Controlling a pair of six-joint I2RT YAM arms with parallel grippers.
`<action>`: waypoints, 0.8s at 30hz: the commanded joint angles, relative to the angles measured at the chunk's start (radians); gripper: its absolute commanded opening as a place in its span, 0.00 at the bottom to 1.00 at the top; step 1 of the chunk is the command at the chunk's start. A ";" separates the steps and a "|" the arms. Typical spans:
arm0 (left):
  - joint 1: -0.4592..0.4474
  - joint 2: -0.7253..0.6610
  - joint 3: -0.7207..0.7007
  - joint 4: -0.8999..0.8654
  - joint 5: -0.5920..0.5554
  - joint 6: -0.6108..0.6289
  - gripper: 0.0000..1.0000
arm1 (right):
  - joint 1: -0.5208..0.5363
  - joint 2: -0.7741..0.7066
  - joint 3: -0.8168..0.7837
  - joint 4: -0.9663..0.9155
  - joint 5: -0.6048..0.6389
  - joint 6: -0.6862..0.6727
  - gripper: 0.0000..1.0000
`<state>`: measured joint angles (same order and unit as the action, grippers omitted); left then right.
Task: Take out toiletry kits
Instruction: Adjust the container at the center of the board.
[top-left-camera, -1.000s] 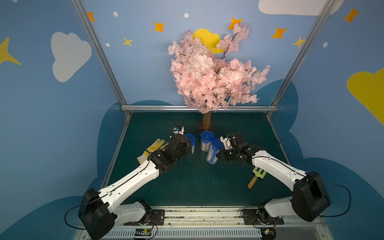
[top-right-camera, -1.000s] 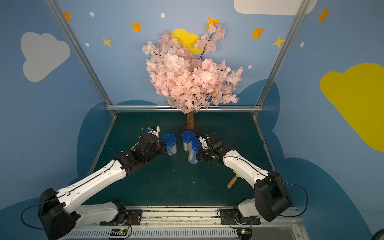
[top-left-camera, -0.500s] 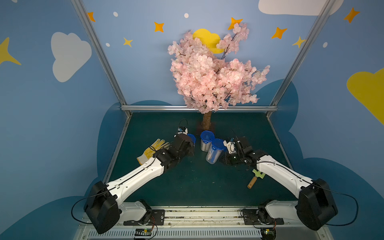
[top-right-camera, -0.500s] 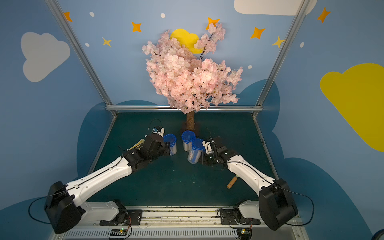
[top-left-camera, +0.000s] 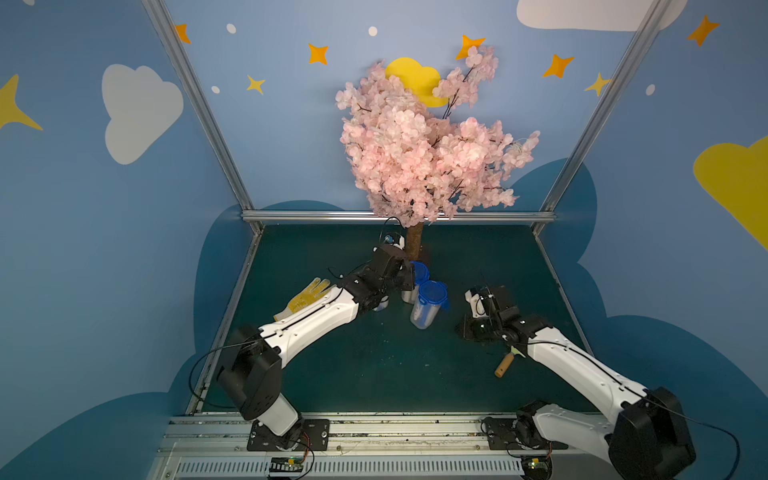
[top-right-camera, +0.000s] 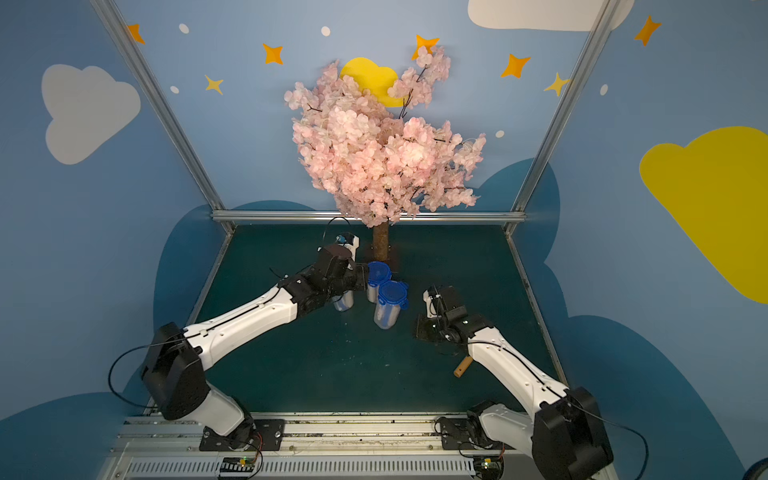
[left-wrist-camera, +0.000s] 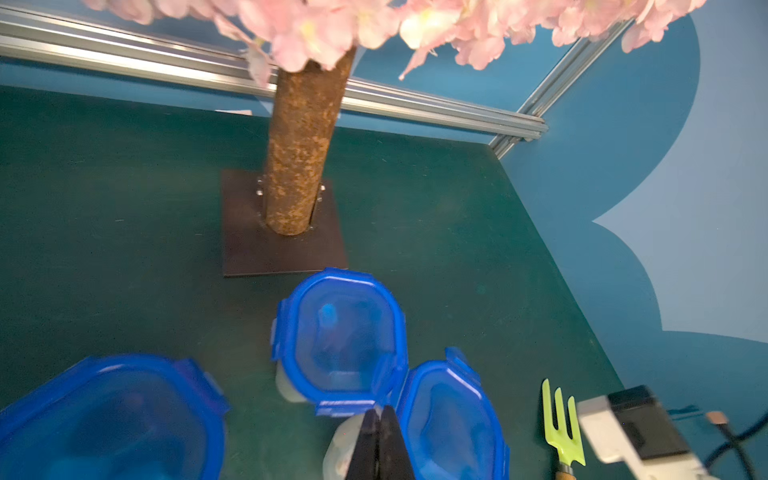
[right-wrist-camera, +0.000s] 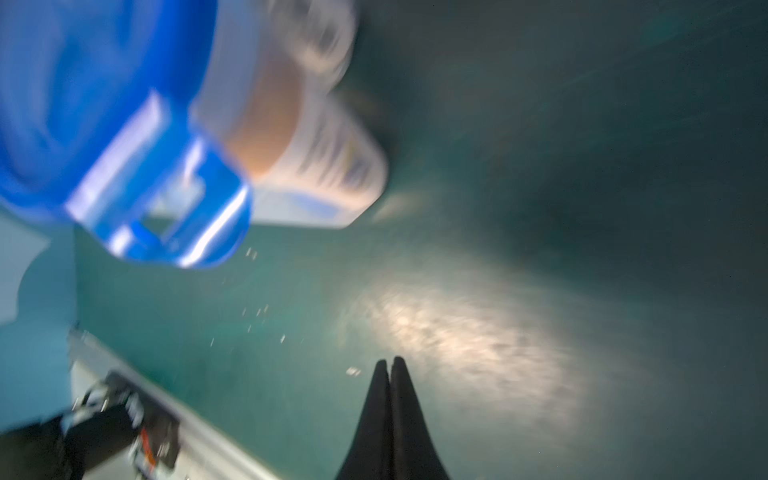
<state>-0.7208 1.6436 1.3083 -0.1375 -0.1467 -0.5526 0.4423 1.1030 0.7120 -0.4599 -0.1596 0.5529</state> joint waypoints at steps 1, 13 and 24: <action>-0.011 0.087 0.090 0.034 0.083 0.024 0.02 | -0.059 -0.043 0.002 0.032 0.130 -0.011 0.00; -0.071 0.065 0.006 -0.019 0.035 0.014 0.02 | -0.103 0.513 0.456 0.146 -0.324 -0.059 0.00; -0.107 -0.004 -0.081 -0.039 -0.006 -0.047 0.02 | -0.045 0.713 0.653 0.086 -0.391 -0.068 0.00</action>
<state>-0.8131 1.6619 1.2350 -0.1638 -0.1307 -0.5781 0.3717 1.8034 1.3266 -0.3191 -0.5339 0.5117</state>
